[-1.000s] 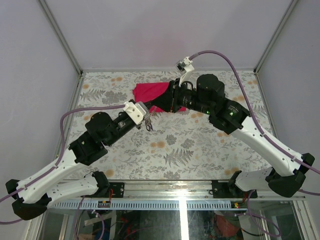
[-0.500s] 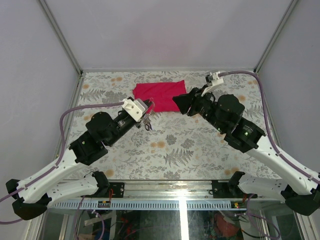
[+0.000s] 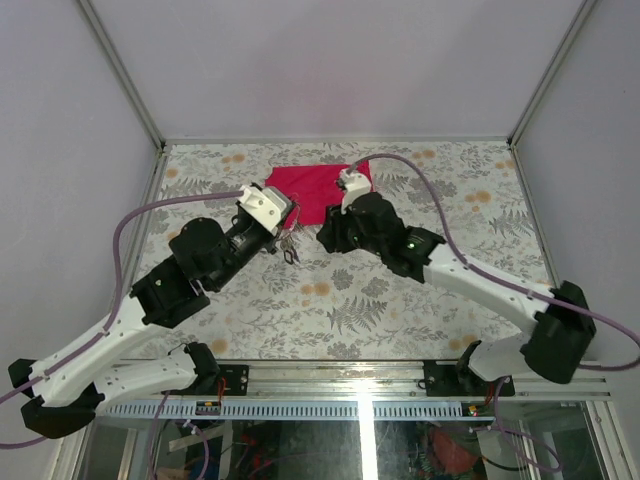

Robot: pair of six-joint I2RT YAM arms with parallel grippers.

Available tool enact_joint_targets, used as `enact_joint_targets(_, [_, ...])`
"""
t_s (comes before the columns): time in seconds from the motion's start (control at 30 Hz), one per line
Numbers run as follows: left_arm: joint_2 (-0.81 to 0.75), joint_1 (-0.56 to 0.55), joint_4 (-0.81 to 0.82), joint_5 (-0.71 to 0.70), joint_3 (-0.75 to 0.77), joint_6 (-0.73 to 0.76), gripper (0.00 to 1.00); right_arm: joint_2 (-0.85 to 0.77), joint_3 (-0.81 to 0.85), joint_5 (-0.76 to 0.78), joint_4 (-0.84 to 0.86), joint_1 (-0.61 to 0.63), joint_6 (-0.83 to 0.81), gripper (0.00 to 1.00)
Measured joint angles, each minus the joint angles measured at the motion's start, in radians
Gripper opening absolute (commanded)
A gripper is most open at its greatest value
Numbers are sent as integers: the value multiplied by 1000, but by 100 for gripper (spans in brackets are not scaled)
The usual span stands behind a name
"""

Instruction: Put the keys on the keyring

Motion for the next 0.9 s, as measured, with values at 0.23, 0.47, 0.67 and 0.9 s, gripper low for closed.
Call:
enact_joint_targets(0.23, [14, 0, -92, -37, 142, -21, 0, 285, 11, -185, 128, 0, 57, 46])
enact_joint_targets(0.47, [44, 0, -163, -43, 222, -33, 0, 605, 181, -288, 209, 0, 137, 48])
enact_joint_targets(0.67, [48, 0, -197, -42, 222, -44, 0, 797, 396, -305, 227, 5, 171, 50])
enact_joint_targets(0.9, [46, 0, -205, -43, 222, -45, 0, 973, 667, -259, 183, 31, 160, 55])
